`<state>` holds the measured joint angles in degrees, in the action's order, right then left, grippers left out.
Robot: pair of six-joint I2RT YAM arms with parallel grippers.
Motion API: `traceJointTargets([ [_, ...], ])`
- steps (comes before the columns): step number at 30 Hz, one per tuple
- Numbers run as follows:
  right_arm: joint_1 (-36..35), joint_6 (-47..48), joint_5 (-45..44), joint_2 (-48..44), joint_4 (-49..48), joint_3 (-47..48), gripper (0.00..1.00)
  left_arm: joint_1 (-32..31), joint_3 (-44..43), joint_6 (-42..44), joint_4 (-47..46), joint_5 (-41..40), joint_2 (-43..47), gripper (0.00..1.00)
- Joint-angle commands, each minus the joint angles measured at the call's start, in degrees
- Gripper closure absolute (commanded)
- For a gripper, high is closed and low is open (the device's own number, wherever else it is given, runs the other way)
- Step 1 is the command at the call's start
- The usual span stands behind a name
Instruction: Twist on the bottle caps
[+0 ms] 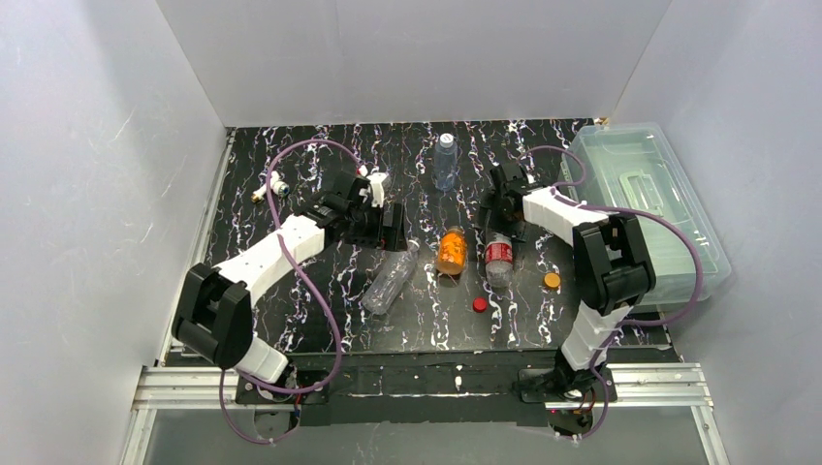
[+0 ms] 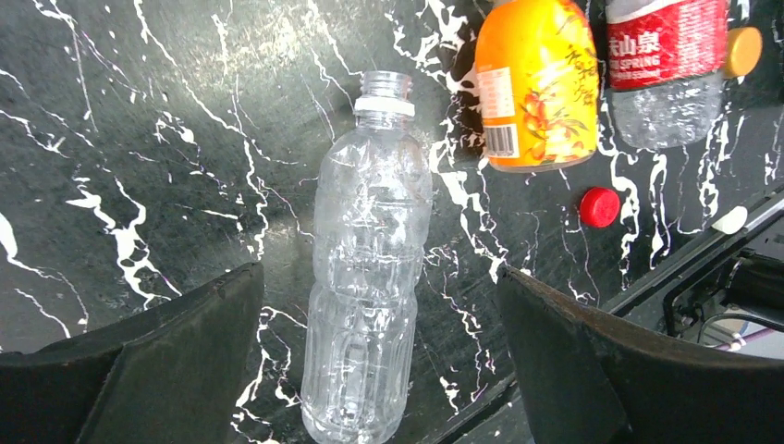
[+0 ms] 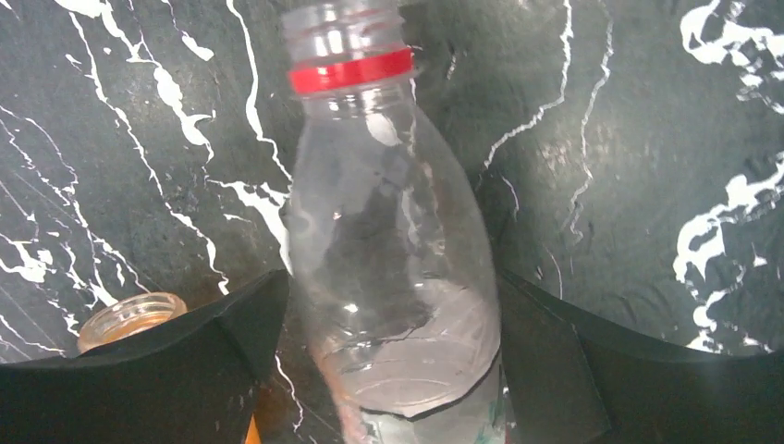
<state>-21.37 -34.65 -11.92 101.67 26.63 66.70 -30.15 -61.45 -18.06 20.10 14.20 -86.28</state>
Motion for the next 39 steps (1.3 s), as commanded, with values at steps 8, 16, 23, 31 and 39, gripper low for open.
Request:
traceJointTargets([
  [8,4.0,7.3,7.3,5.6,-3.0,7.5,0.26,0.5,-6.1,1.9,5.2,8.0,4.0,0.05],
  [16,4.0,4.7,7.4,-3.4,5.9,12.9,0.53,0.4,-7.3,-3.4,-2.7,14.1,5.8,0.05],
  [23,-0.9,-9.0,8.5,-17.5,2.2,9.8,0.52,-1.5,-7.8,-11.5,-14.2,12.2,5.5,0.02],
  [31,-14.4,-19.3,-1.8,-22.0,-7.1,9.1,0.52,-6.2,-6.4,-12.5,-22.8,5.9,7.2,0.02],
  [39,-20.2,-21.7,-4.4,-19.5,-11.2,11.5,0.51,-7.2,-4.4,-11.0,-23.4,5.9,8.7,0.02],
])
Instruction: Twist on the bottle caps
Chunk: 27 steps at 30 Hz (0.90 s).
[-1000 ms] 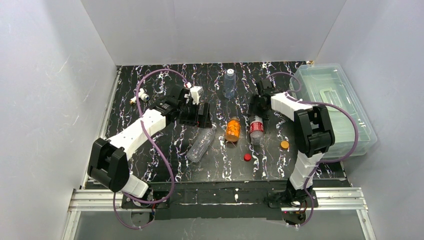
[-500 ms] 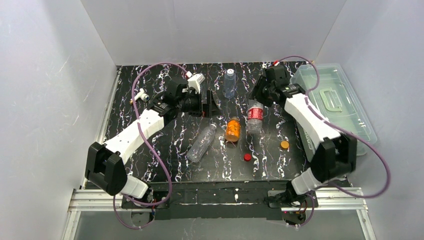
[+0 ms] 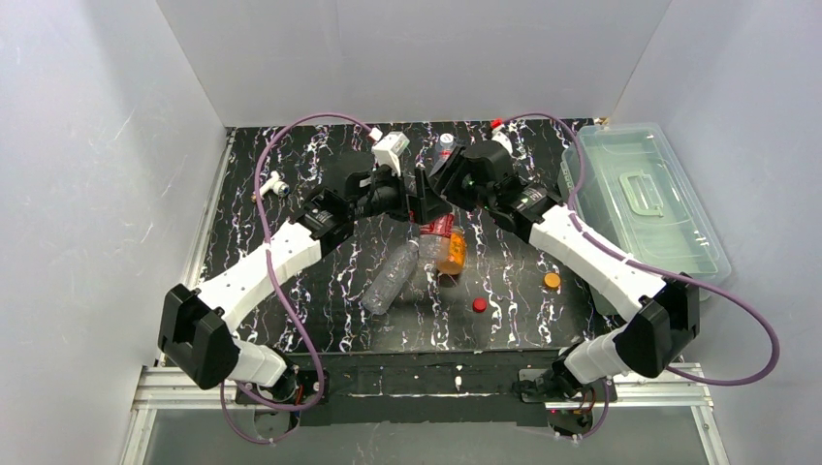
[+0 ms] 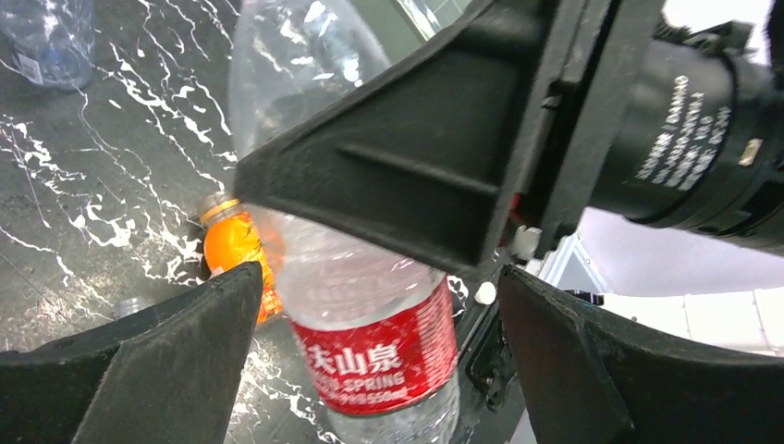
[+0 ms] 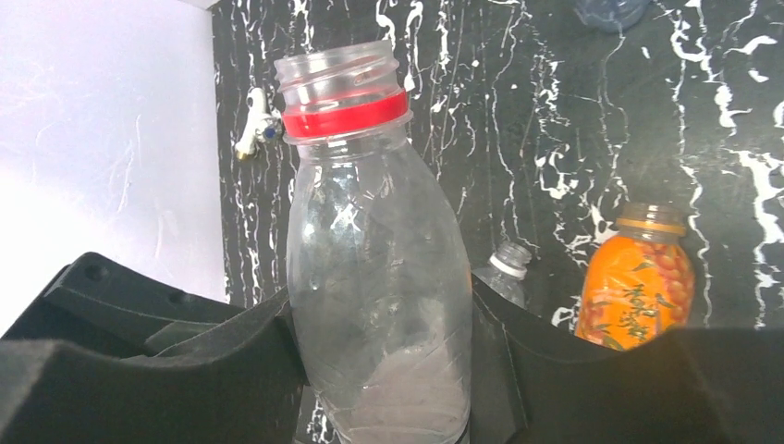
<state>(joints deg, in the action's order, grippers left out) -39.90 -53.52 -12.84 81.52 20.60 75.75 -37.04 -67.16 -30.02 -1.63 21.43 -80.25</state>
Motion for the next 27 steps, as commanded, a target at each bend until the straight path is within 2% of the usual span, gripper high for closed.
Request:
traceJointTargets([
  [1,-2.0,-3.1,-3.7,0.8,-5.5,2.6,0.51,-0.3,1.7,1.0,-1.6,-1.6,2.8,0.02],
  [10,-2.4,-7.7,-1.2,0.7,-8.8,2.8,0.51,-0.3,5.9,3.2,-1.7,-6.9,6.4,0.03],
  [19,-4.5,-9.9,-0.3,1.2,-11.4,2.3,0.51,-0.4,5.8,3.3,-2.9,-4.2,5.5,0.17],
  [22,-4.6,-10.2,-0.1,0.7,-11.7,1.8,0.50,-0.4,6.4,2.8,-4.7,-4.4,5.5,0.29],
  [25,-4.6,-9.3,-0.2,0.2,-11.0,2.0,0.42,-0.4,7.9,2.3,-6.9,-5.7,6.1,0.39],
  [27,-4.6,-7.6,0.1,-0.2,-8.8,2.7,0.29,-0.4,9.1,2.8,-8.5,-6.1,6.7,0.45],
])
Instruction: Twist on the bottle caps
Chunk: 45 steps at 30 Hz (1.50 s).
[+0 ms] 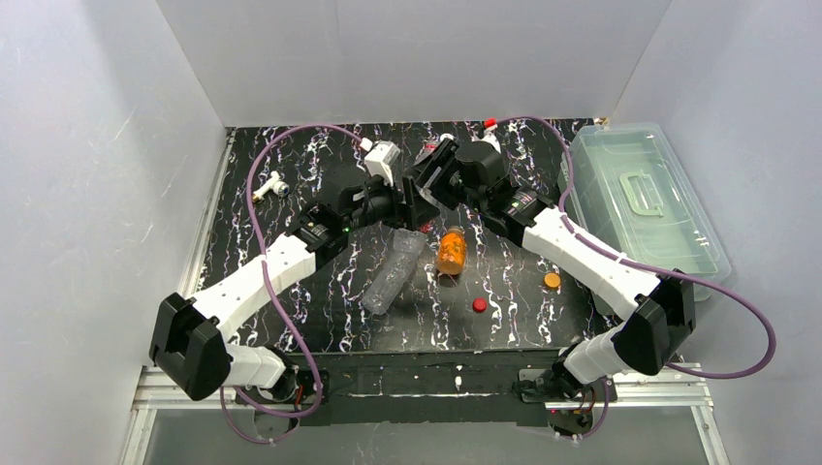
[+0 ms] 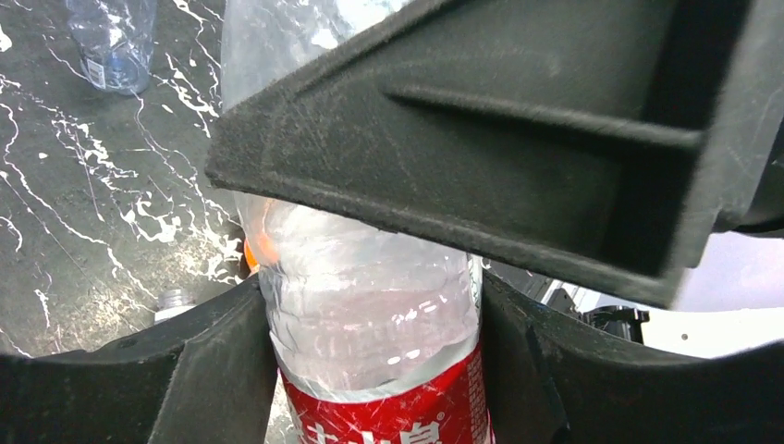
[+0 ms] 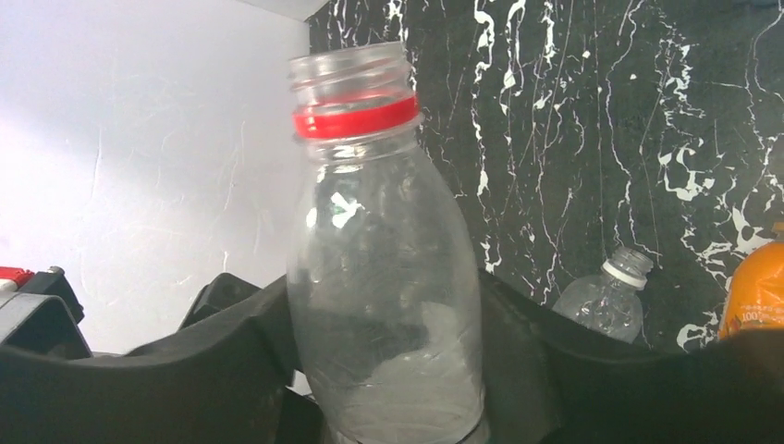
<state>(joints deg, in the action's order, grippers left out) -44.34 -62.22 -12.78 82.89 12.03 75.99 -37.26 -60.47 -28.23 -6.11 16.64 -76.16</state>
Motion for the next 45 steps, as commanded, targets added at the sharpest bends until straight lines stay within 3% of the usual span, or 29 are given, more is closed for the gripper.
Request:
traceJointTargets([
  [1,-0.1,2.4,-0.3,-1.8,1.4,3.0,0.21,-0.2,3.0,1.6,-4.4,-1.4,3.0,0.47],
  [3,0.3,4.7,-1.4,-2.2,5.5,4.3,0.03,0.0,4.1,3.5,-4.7,-1.7,3.9,0.48],
  [4,0.8,6.3,-1.2,-2.4,7.5,4.9,0.02,0.3,4.9,4.3,-4.8,-1.8,4.5,0.48],
  [10,3.8,15.1,-3.0,-5.2,23.3,7.5,0.02,5.4,10.6,7.3,-6.0,3.6,8.7,0.48],
  [16,4.4,20.9,-5.8,-12.1,31.9,-1.4,0.02,8.9,15.8,15.4,-6.4,7.4,15.7,0.49],
  [21,4.4,20.6,-7.1,-14.9,38.6,-10.4,0.10,8.9,16.3,21.3,-6.3,15.1,17.7,0.55],
  [26,4.0,17.9,-2.4,-19.6,34.8,-22.7,0.25,8.9,16.9,27.1,-6.1,20.7,20.0,0.55],
  [31,-0.3,14.7,-4.0,-18.4,31.8,-30.0,0.31,8.9,17.0,30.2,-5.9,23.8,21.5,0.55],
  [37,-1.8,15.2,-3.8,-15.9,24.7,-33.8,0.38,8.9,18.2,30.6,-5.8,23.4,22.6,0.55],
  [45,-2.8,16.9,-3.9,-10.7,21.5,-33.4,0.39,8.9,19.3,30.2,-5.8,21.8,23.8,0.54],
])
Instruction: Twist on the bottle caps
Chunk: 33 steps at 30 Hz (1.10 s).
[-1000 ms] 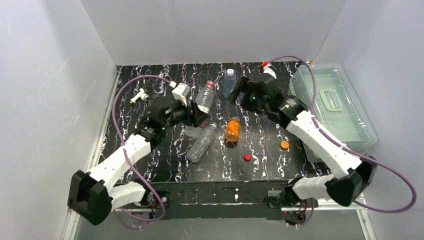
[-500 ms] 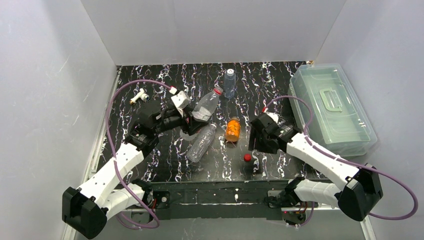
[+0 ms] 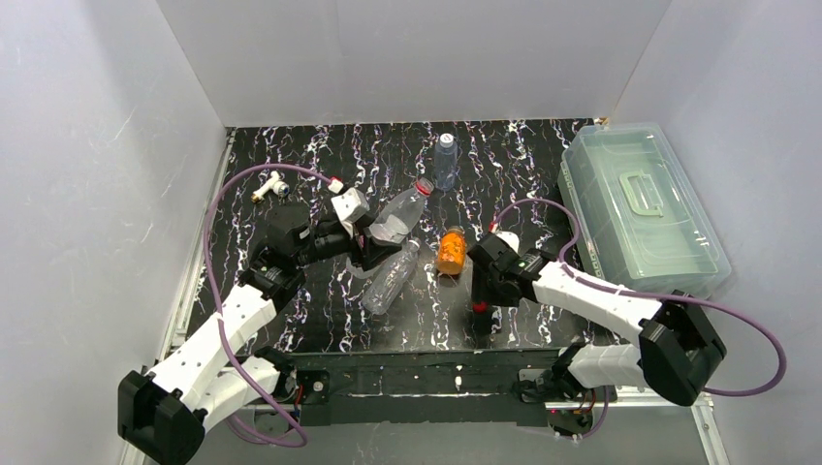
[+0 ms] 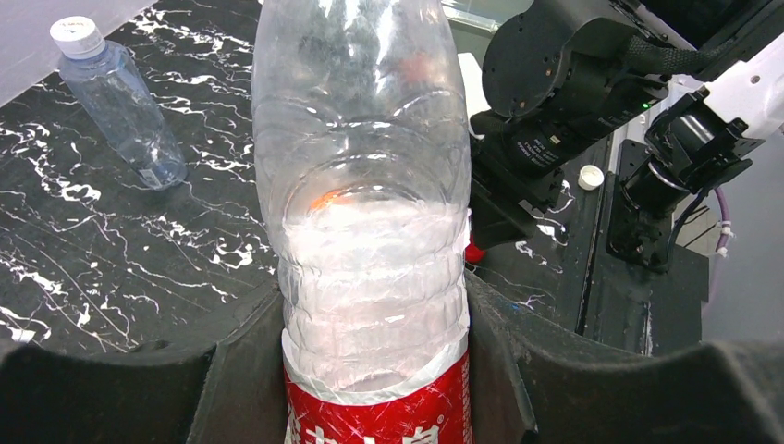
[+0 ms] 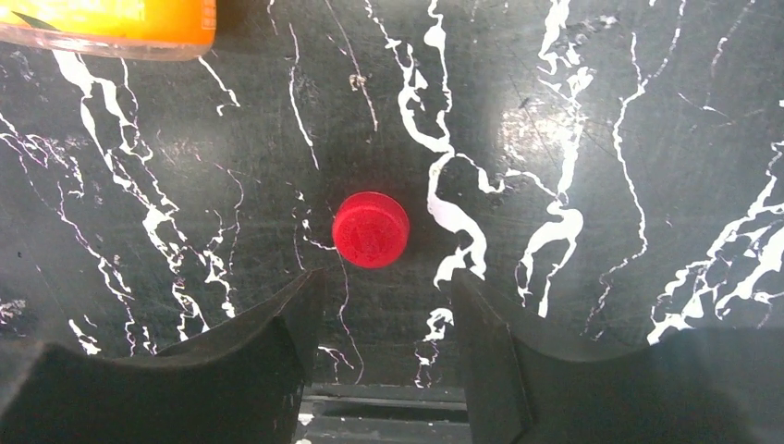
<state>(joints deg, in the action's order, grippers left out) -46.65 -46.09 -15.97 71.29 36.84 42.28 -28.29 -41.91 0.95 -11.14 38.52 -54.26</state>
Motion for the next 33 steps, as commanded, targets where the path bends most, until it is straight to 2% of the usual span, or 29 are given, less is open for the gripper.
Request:
traceJointTargets([
  [1,-0.6,0.9,-0.7,1.3,-3.7,0.2,0.39,-0.1,0.8,1.1,-0.7,-0.2,2.0,0.54],
  [24,-1.9,2.7,-2.6,9.5,-4.8,2.8,0.44,-0.1,2.4,0.7,-0.2,-0.8,2.5,0.54],
  [33,-2.2,2.7,-2.8,10.5,-4.0,3.4,0.51,-0.1,2.9,1.0,0.0,-0.7,2.0,0.54],
])
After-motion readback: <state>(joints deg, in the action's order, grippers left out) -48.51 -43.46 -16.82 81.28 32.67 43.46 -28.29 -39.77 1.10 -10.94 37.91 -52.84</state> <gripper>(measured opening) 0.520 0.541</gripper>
